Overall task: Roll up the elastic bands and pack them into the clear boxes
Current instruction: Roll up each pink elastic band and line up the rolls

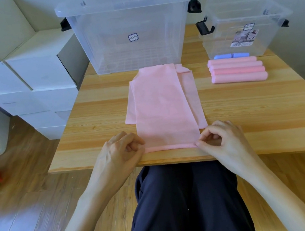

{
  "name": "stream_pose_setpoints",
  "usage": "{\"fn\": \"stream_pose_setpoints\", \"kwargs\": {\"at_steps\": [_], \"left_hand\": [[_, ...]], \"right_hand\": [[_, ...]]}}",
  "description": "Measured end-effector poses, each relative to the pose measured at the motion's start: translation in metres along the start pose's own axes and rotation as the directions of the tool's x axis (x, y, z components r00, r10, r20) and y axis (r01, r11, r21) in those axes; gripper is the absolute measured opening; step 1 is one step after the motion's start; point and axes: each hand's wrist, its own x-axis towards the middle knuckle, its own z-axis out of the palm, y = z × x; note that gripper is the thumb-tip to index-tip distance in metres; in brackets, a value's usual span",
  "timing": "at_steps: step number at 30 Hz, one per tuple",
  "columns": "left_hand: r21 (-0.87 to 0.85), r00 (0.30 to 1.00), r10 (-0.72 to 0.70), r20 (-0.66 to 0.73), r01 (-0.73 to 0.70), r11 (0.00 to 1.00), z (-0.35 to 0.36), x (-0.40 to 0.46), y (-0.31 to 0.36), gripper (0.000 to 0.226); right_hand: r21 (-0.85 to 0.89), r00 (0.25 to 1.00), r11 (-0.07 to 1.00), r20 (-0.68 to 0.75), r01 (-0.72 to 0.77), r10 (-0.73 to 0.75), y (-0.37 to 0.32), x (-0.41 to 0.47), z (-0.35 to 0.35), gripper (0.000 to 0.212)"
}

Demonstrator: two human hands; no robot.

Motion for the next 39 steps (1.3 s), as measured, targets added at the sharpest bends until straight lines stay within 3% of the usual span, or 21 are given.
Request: {"fn": "stream_pose_setpoints", "kwargs": {"at_steps": [4,6,11,16,20,25,27,32,35,39], "left_hand": [[0.074,0.989,0.145,-0.032,-0.142,0.987,0.005,-0.005,0.0,0.021],[0.102,0.983,0.177,-0.049,-0.171,0.98,0.008,-0.009,0.001,0.025],[0.07,0.987,0.134,-0.09,-0.128,0.989,0.012,-0.01,0.002,0.021],[0.041,0.991,0.128,-0.028,-0.127,0.991,0.008,-0.006,0.0,0.017],[0.016,0.997,0.081,0.011,-0.081,0.997,0.006,-0.004,-0.001,0.013],[0.025,0.996,0.088,-0.034,-0.087,0.996,0.008,-0.004,-0.001,0.01],[0.034,0.992,0.122,-0.03,-0.121,0.992,0.007,-0.005,-0.002,0.018],[0.036,0.992,0.113,-0.055,-0.111,0.993,0.007,-0.01,-0.004,0.021],[0.022,0.996,0.07,-0.061,-0.069,0.997,0.008,-0.009,-0.002,0.018],[0.004,0.998,0.037,-0.045,-0.037,0.999,0.007,-0.004,-0.003,0.012]], "right_hand": [[0.096,0.999,0.994,-0.028,0.046,-0.043,0.005,-0.007,0.002,0.009],[0.099,0.997,0.992,-0.028,0.073,-0.071,0.01,-0.009,0.002,0.017],[0.1,0.995,0.991,-0.058,0.086,-0.081,0.01,-0.01,0.002,0.031],[0.039,0.995,0.995,-0.038,0.091,-0.089,0.009,-0.007,0.002,0.039],[-0.034,0.998,0.998,-0.041,0.053,-0.054,0.005,-0.007,0.004,0.019],[0.04,0.994,0.996,-0.078,0.077,-0.074,0.003,-0.007,0.009,0.007],[0.02,0.988,0.991,-0.085,0.129,-0.127,0.007,-0.008,0.011,0.008],[0.078,0.987,0.986,-0.077,0.145,-0.139,0.009,-0.009,0.008,0.033],[0.083,0.989,0.989,-0.094,0.123,-0.115,0.008,-0.007,0.009,0.03],[-0.047,0.989,0.99,-0.06,0.134,-0.137,0.009,-0.003,0.009,0.02]]}}
